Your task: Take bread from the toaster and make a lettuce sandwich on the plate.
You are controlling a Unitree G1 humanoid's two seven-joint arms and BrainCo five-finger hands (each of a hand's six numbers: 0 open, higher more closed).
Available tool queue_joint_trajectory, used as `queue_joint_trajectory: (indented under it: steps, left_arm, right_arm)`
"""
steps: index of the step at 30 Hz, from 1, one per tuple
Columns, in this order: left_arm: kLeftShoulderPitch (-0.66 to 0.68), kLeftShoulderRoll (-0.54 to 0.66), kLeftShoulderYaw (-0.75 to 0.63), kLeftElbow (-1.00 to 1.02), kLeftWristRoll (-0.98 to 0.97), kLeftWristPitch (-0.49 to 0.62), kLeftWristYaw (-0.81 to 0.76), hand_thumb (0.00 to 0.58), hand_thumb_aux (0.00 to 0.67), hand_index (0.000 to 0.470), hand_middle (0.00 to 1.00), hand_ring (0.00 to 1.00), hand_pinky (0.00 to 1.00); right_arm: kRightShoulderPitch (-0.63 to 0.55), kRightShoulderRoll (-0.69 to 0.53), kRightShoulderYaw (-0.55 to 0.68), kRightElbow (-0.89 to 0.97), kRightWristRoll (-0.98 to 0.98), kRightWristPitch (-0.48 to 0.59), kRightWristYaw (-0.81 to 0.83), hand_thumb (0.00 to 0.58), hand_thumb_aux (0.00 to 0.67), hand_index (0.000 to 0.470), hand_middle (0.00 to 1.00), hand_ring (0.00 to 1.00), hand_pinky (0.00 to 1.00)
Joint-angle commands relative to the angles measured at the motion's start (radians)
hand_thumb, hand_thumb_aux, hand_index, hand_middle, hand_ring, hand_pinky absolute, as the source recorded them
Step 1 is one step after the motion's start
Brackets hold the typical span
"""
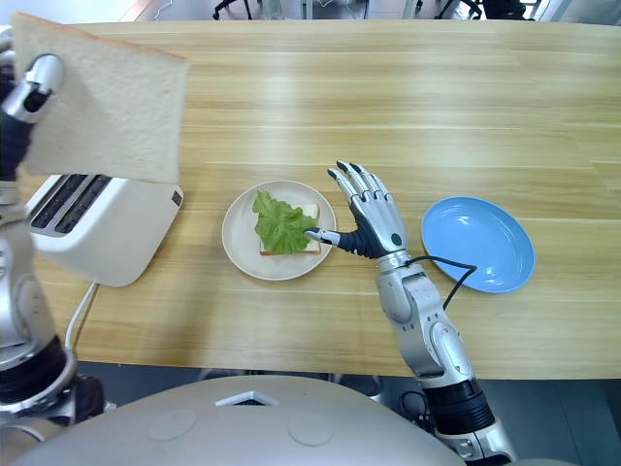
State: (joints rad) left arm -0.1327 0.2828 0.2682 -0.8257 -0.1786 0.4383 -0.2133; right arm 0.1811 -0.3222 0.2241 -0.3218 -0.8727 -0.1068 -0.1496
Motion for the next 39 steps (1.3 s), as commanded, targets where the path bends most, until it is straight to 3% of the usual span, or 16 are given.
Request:
queue_joint_trajectory:
  steps: [1, 7, 14, 20, 27, 39]
  left_arm:
    - [0.033, -0.060, -0.119, 0.043, -0.040, 0.074, 0.017, 0.580, 0.670, 0.460, 1.00, 1.00, 1.00]
    - [0.068, -0.129, -0.250, 0.296, -0.001, 0.040, 0.033, 0.580, 0.670, 0.460, 1.00, 1.00, 1.00]
    - [0.106, -0.122, -0.327, 0.654, 0.151, -0.170, 0.073, 0.580, 0.670, 0.460, 1.00, 1.00, 1.00]
    - [0.001, -0.132, -0.343, 0.970, 0.214, -0.310, 0.089, 0.580, 0.670, 0.460, 1.00, 1.00, 1.00]
    - [-0.123, -0.248, -0.290, 1.099, 0.111, -0.279, 0.077, 0.580, 0.670, 0.460, 1.00, 1.00, 1.00]
    - [-0.170, -0.326, -0.272, 0.978, 0.053, -0.115, 0.123, 0.580, 0.670, 0.460, 1.00, 1.00, 1.00]
  right_arm:
    - [0.003, 0.000, -0.004, 0.016, 0.006, 0.004, -0.001, 0.000, 0.000, 0.000, 0.00, 0.00, 0.00]
    - [0.014, 0.004, -0.011, 0.007, 0.008, 0.012, -0.008, 0.000, 0.000, 0.000, 0.00, 0.00, 0.00]
    - [0.026, 0.004, -0.047, -0.013, 0.031, 0.014, -0.013, 0.000, 0.000, 0.000, 0.00, 0.00, 0.00]
    - [0.037, 0.006, -0.073, -0.014, 0.041, 0.017, -0.022, 0.000, 0.000, 0.000, 0.00, 0.00, 0.00]
    - [0.033, 0.017, -0.067, 0.008, 0.029, 0.015, -0.032, 0.000, 0.000, 0.000, 0.00, 0.00, 0.00]
    - [0.025, 0.018, -0.031, 0.030, -0.012, 0.013, -0.026, 0.000, 0.000, 0.000, 0.00, 0.00, 0.00]
